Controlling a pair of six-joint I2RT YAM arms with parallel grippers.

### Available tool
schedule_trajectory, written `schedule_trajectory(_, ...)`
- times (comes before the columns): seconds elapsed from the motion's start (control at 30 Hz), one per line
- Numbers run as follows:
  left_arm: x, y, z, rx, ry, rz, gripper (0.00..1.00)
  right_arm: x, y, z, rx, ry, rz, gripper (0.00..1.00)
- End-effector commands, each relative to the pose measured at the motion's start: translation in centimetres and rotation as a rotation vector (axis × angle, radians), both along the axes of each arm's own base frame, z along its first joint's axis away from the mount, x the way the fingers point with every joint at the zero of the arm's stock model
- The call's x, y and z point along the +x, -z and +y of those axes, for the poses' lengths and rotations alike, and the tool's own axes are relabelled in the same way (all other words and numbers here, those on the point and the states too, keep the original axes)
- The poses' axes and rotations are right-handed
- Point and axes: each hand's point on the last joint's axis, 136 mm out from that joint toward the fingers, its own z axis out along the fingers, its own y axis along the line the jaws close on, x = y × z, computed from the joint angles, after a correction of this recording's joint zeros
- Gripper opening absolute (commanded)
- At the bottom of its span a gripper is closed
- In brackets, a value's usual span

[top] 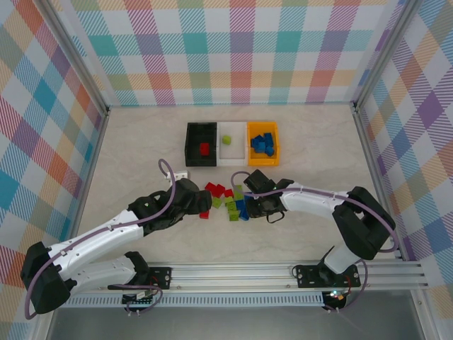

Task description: Sort the legos into containers by color

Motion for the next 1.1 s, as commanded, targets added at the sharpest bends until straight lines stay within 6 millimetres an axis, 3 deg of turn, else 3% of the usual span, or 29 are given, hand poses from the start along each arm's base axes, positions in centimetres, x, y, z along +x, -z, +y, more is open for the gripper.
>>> schedule_trajectory(0.0,-0.3,0.3,0.6,0.014,-0.006,0.007,1.0,0.2,-1.8,-0.7,-0.018,0.009,-0.047,0.27)
schedule_trajectory(0.1,-0.2,0.0,0.7,0.018,-0.007,0.001,1.0,1.2,-5.4,-0.7,0.003,0.004,-0.133,0.26)
schedule_trajectory(0.2,-0.1,-0.1,0.8,0.022,-0.01,-0.006,1.0,3.1,-10.2,0.6,0.064,-0.016,-0.227,0.26)
schedule_trajectory(0.3,-0.1,0.1,0.6,0.014,-0.003,-0.002,1.0,6.3,-13.8,2.6,0.124,-0.021,-0.302,0.26)
schedule_trajectory(0.43,-0.3,0.3,0.3,0.011,0.015,0.012,1.0,12.5,-15.8,5.5,0.166,-0.003,-0.359,0.26)
schedule_trajectory(0.6,-0.8,0.5,0.5,0.017,0.03,0.031,1.0,19.9,-15.3,7.2,0.165,0.058,-0.376,0.27)
schedule_trajectory(0.73,-1.1,0.7,0.5,0.018,0.04,0.042,1.0,24.2,-13.3,7.7,0.138,0.099,-0.365,0.28)
schedule_trajectory(0.93,-1.4,1.1,0.2,0.013,0.06,0.059,1.0,27.4,-10.2,8.0,0.115,0.144,-0.308,0.33)
schedule_trajectory(1.07,-1.6,1.5,-0.4,0.009,0.089,0.076,1.0,27.8,-9.9,8.6,0.139,0.147,-0.295,0.54)
